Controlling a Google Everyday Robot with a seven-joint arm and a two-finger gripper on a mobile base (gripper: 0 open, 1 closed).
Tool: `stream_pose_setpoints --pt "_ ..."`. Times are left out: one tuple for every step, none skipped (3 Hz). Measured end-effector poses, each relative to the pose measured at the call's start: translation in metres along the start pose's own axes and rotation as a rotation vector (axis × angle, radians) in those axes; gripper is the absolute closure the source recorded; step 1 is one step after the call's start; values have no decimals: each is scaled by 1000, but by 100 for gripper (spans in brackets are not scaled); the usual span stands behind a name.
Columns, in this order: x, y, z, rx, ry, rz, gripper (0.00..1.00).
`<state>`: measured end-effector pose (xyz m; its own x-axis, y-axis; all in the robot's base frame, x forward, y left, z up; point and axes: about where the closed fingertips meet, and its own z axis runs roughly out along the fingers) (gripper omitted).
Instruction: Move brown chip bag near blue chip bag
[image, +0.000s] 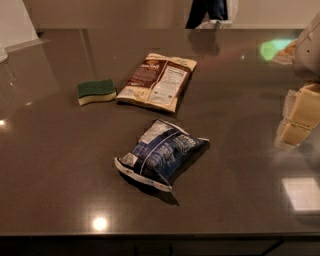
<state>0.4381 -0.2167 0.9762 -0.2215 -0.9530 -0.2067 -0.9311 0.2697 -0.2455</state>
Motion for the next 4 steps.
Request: stream_pose_setpoints --pt "0 0 0 0 0 0 0" --pt "-13 -5 3 20 -18 10 0" --pt "-36 -22 16 41 -68 31 0" --pt "-58 -48 31 58 -115 80 0"
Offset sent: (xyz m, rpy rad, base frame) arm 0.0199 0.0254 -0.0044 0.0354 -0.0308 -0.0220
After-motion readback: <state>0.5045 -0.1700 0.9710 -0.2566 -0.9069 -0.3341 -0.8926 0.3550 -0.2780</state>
